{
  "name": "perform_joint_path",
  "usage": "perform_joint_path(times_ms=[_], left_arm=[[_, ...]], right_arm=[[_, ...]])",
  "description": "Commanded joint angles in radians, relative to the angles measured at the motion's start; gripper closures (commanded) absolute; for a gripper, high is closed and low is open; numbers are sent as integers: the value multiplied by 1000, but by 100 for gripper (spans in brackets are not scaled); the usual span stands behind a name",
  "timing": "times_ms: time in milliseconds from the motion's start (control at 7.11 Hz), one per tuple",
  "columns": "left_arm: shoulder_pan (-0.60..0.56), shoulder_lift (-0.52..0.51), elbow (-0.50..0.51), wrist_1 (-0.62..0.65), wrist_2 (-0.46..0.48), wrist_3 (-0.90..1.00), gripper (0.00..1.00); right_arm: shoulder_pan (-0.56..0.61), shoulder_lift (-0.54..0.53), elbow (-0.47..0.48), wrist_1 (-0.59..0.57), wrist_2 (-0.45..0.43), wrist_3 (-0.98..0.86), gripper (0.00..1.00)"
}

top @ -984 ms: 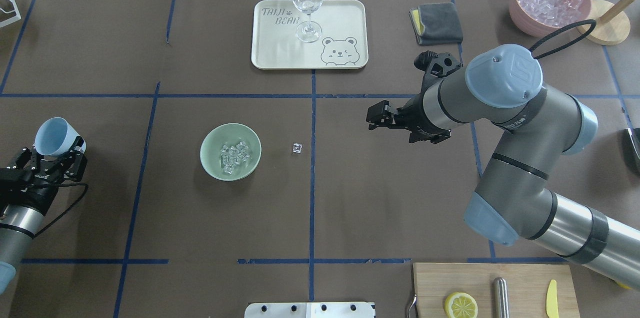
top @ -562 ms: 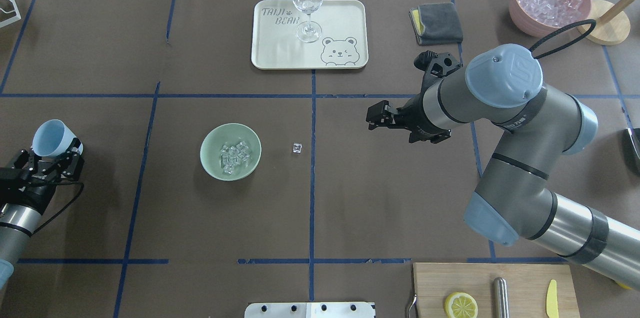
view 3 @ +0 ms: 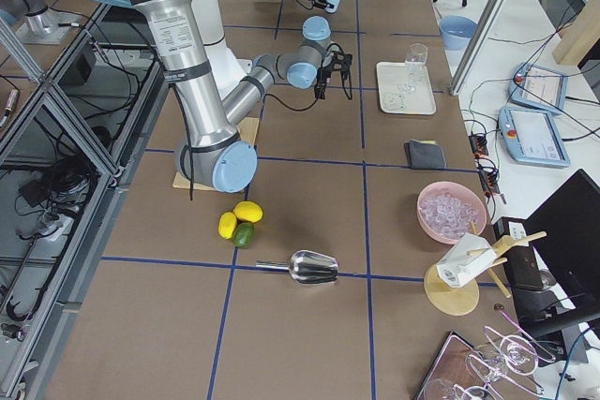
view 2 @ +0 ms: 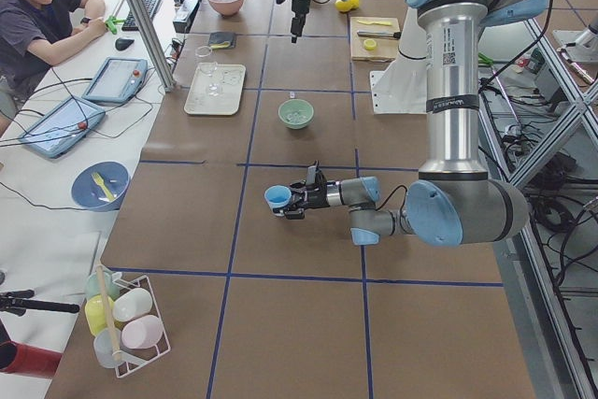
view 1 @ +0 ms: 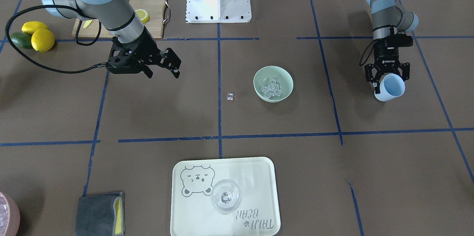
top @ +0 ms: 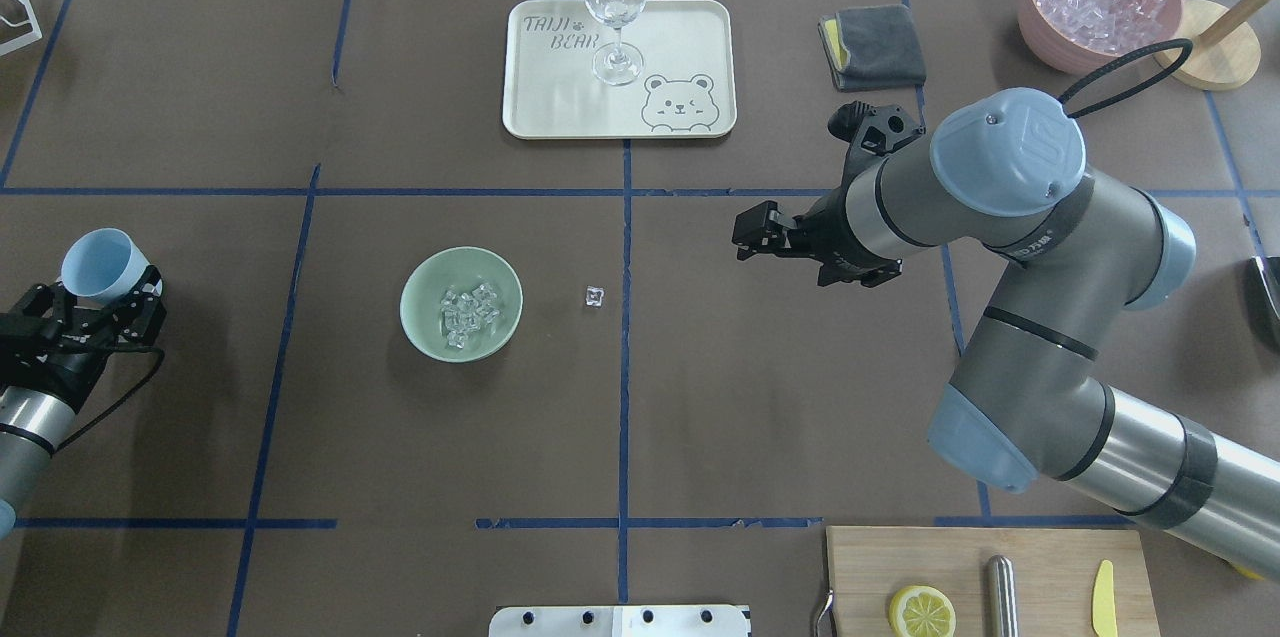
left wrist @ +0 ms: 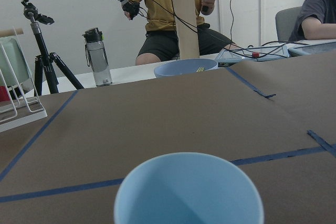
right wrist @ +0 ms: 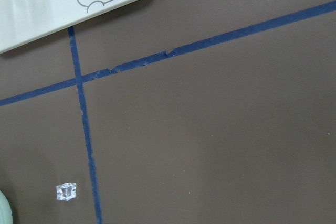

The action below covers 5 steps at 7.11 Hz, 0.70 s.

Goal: Pour ice into bowl

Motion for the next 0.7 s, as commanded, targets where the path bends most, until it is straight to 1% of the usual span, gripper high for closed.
perform_joint_path(times_ms=[0,562], left_arm=[[-12,-1,-9,-6,-25,19,0],[-46,16,-58,-8,-57,64,0]], right_arm=[[0,0,-2,0,-1,-2,0],[0,-2,-3,0,-1,-2,0]])
